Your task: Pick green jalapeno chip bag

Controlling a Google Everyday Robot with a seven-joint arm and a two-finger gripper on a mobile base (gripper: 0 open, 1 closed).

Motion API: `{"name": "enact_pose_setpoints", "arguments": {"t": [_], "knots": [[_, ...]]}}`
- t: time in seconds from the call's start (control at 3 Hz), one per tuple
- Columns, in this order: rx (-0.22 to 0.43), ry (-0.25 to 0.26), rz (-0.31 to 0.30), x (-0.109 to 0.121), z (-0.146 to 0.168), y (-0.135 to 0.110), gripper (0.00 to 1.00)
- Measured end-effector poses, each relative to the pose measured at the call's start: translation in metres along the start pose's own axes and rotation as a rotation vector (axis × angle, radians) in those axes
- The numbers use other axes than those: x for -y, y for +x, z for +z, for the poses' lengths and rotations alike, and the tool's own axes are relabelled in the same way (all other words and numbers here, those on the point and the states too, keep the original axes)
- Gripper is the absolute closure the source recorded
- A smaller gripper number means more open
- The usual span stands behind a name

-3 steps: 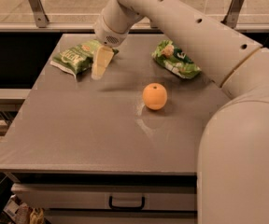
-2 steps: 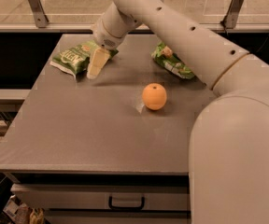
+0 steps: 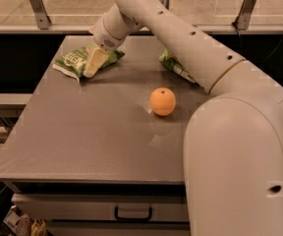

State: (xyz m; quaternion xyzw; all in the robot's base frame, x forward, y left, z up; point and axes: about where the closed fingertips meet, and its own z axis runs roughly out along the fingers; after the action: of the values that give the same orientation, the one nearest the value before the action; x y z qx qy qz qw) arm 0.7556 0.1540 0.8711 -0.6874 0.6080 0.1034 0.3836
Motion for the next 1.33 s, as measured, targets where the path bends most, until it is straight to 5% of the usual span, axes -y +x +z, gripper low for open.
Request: {"name": "enact_pose_setpoints", "arguments": {"t": [1.33], "knots": [[0.018, -0.047, 0.019, -0.002, 0.0257, -0.0018, 0.95]]}}
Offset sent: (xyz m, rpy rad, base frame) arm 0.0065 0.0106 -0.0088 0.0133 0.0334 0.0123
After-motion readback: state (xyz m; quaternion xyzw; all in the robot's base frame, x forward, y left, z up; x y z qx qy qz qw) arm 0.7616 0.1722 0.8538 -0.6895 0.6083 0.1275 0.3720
